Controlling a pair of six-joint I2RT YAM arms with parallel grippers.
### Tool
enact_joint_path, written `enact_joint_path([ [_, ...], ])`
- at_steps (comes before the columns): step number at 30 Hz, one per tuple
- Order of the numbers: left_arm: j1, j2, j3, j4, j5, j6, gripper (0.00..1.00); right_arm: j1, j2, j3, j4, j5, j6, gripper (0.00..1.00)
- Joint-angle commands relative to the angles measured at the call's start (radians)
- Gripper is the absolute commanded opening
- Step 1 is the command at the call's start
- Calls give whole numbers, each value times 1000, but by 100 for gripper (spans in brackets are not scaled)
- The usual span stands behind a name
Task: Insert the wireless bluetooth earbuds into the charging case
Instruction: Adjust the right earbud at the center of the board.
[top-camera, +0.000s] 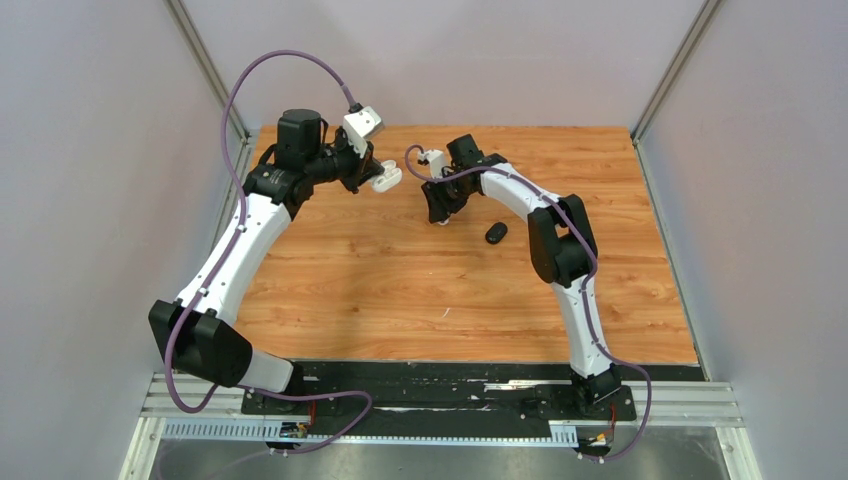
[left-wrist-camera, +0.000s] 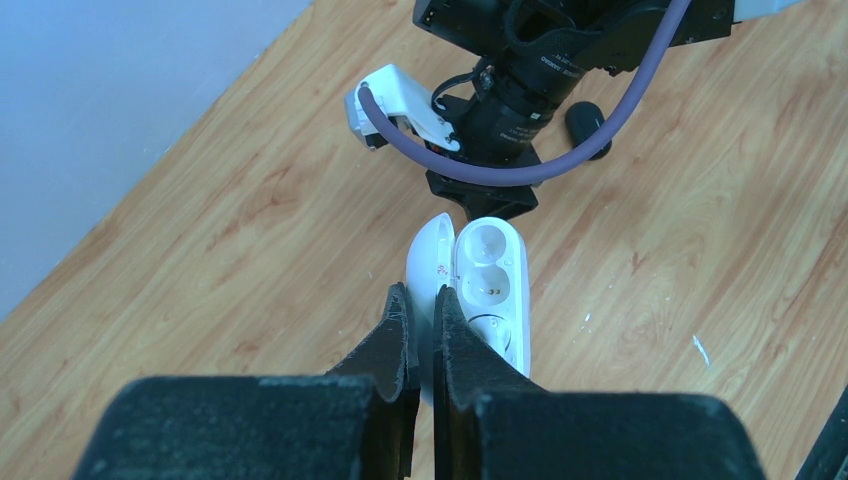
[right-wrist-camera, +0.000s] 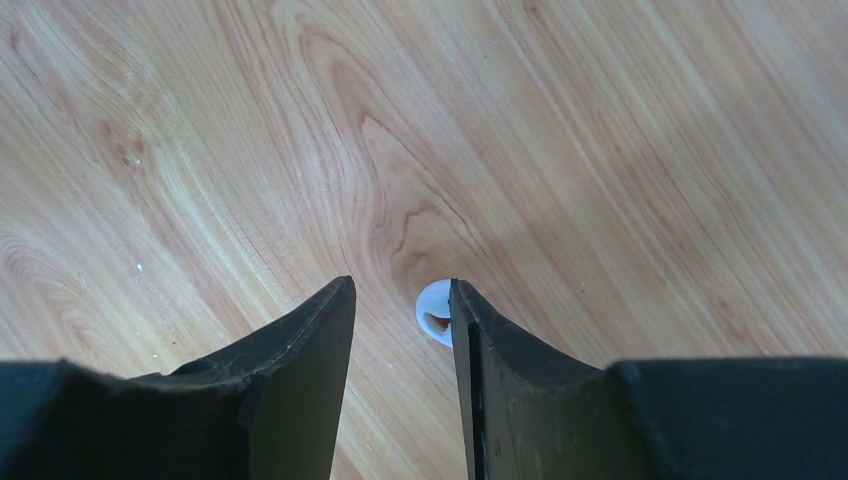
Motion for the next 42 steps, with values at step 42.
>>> enact_joint_path([
  [42,7,-15,16,9,-2,-5,0,-36,-170,-149,-65,-287,-538,51],
])
